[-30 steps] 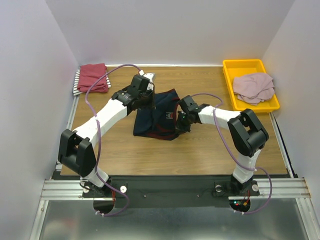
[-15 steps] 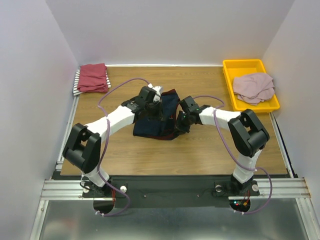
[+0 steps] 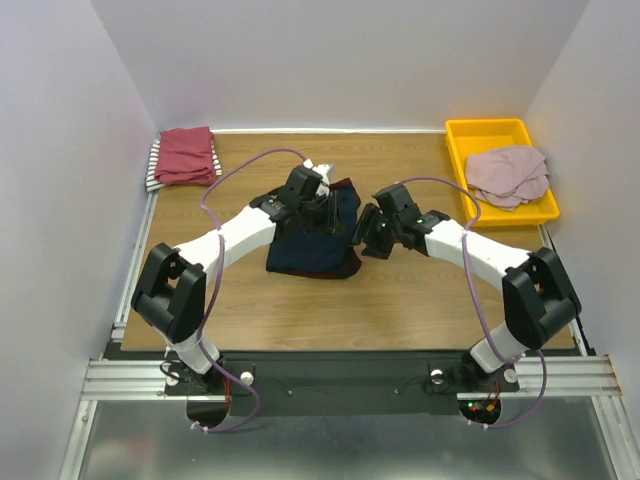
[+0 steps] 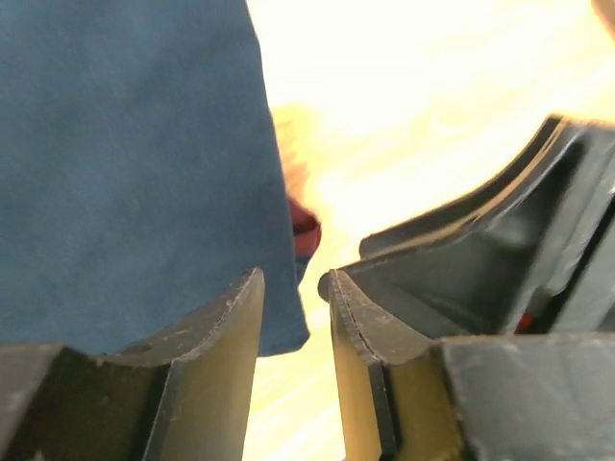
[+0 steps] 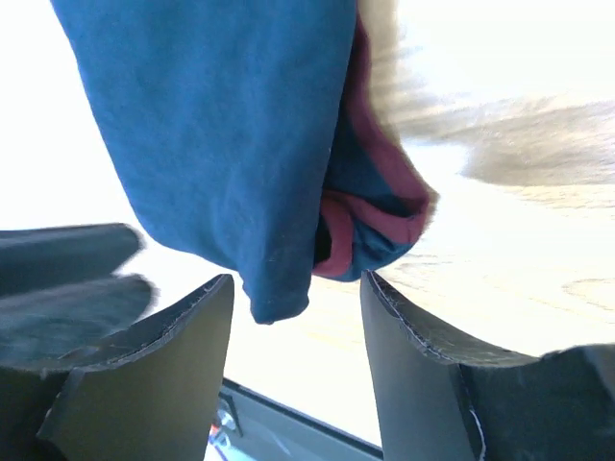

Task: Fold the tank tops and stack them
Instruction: Fold the tank top

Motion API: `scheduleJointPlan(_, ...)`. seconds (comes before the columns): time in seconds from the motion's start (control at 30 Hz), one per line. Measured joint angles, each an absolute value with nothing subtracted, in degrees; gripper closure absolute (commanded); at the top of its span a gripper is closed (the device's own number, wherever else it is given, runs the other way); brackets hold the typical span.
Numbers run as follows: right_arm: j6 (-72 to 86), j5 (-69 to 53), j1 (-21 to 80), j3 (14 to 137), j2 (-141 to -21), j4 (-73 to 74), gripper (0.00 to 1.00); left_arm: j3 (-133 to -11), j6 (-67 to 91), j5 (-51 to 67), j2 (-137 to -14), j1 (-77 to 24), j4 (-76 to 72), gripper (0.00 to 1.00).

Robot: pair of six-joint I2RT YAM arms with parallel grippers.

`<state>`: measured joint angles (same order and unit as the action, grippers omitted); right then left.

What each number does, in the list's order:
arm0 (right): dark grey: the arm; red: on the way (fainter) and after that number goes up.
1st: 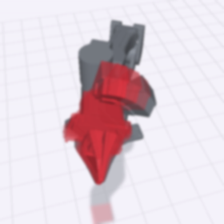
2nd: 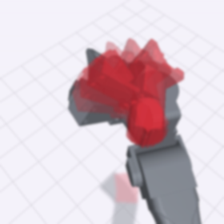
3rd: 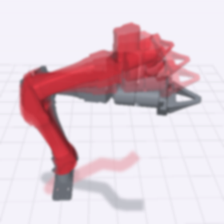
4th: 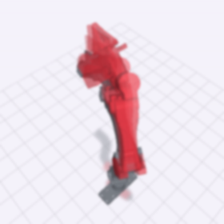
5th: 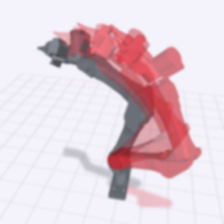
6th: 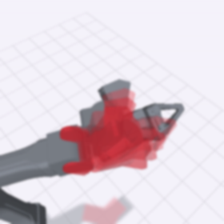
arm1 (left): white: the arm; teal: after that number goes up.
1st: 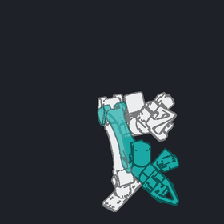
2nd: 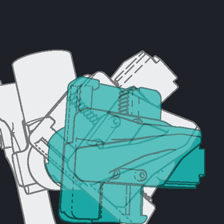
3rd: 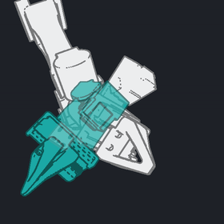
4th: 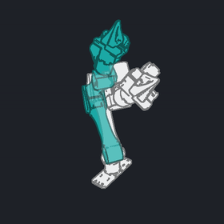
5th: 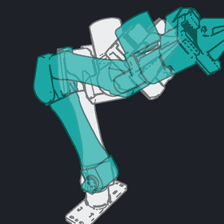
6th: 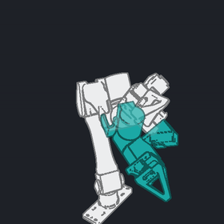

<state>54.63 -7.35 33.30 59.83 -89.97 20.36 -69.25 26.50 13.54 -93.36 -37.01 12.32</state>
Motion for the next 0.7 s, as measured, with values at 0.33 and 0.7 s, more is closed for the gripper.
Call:
scheduleJointPlan(0.33,51.0,-3.8,22.4,66.4,-96.6,20.2,0.41,-96.7,23.8,-2.2,-110.6,-38.6,17.6,0.57)
scheduleJointPlan(0.7,48.3,-2.8,12.1,76.3,-104.5,20.5,0.43,-110.1,19.3,-19.4,-130.3,-43.8,27.4,0.53)
